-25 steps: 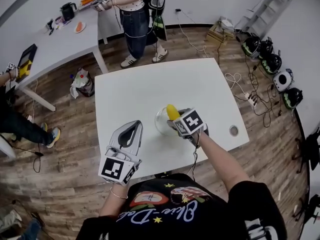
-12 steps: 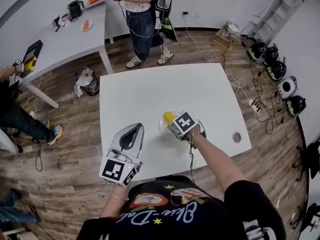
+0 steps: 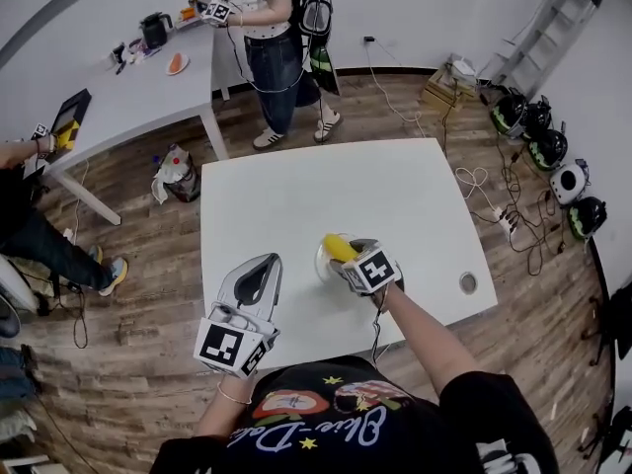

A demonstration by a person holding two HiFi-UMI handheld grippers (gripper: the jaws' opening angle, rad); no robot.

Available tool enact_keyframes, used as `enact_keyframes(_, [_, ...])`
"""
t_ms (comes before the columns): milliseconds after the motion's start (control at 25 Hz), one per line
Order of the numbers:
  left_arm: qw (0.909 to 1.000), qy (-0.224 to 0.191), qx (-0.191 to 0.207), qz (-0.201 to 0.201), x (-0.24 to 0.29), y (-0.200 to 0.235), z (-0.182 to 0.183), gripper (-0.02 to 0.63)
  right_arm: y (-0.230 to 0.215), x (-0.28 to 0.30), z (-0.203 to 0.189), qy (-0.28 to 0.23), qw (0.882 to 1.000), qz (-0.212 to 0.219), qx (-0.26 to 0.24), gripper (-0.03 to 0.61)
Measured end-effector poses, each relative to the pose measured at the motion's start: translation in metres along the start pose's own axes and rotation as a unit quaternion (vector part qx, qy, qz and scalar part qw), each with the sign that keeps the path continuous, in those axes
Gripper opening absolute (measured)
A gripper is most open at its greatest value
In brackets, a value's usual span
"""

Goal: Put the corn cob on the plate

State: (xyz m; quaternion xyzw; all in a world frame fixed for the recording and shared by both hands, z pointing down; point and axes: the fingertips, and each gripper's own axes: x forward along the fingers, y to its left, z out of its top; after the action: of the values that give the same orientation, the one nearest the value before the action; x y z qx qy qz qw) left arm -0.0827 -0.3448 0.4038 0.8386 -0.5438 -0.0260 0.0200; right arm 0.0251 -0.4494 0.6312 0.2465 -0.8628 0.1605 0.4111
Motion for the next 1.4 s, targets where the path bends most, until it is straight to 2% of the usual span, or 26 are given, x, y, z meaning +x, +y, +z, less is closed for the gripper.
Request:
enact_keyframes(80, [1.0000, -0.002, 0.003, 0.000, 0.000, 0.002, 0.003, -0.012, 0.001, -0.007, 0.006, -0.040, 0.999, -0.010, 0.012, 0.258])
enact_keyframes(160, [1.0000, -0.001, 0.006, -0.002, 0.001, -0.002, 0.003, -0.011, -0.002, -0.030, 0.017, -0.108, 0.993, -0.024, 0.034, 0.258])
enact_keyframes(280, [0.9998, -0.004, 0.015, -0.008, 0.005, -0.015, 0.003, -0.012, -0.005, -0.088, 0.039, -0.241, 0.967, -0.037, 0.076, 0.256])
enact_keyframes(360, [0.9996, -0.006, 0.023, -0.015, 0.009, -0.020, 0.005, -0.011, -0.005, -0.121, 0.049, -0.295, 0.950, -0.059, 0.086, 0.255])
enact_keyframes(400, [0.9995, -0.008, 0.026, -0.019, 0.012, -0.021, 0.006, -0.011, -0.007, -0.134, 0.051, -0.308, 0.944, -0.078, 0.089, 0.208])
enact_keyframes(440, [0.9993, -0.008, 0.028, -0.023, 0.015, -0.024, 0.007, -0.012, -0.010, -0.144, 0.052, -0.316, 0.939, -0.097, 0.092, 0.043])
enact_keyframes(480, [0.9991, -0.009, 0.030, -0.027, 0.017, -0.027, 0.007, -0.011, -0.010, -0.152, 0.051, -0.320, 0.937, -0.107, 0.095, 0.017])
enact_keyframes(680, [0.9985, -0.005, 0.034, -0.042, 0.023, -0.037, 0.007, -0.012, -0.003, -0.165, 0.048, -0.323, 0.933, -0.121, 0.100, 0.014])
enact_keyframes(1040, [0.9986, 0.003, 0.030, -0.042, 0.021, -0.036, 0.003, -0.012, 0.014, -0.161, 0.049, -0.310, 0.941, -0.104, 0.091, 0.014])
enact_keyframes(1200, [0.9986, 0.006, 0.030, -0.043, 0.018, -0.037, 0.003, -0.012, 0.020, -0.159, 0.052, -0.299, 0.946, -0.109, 0.069, 0.014])
enact_keyframes(1400, [0.9986, 0.007, 0.033, -0.041, 0.015, -0.035, 0.003, -0.011, 0.024, -0.159, 0.056, -0.302, 0.945, -0.105, 0.065, 0.014])
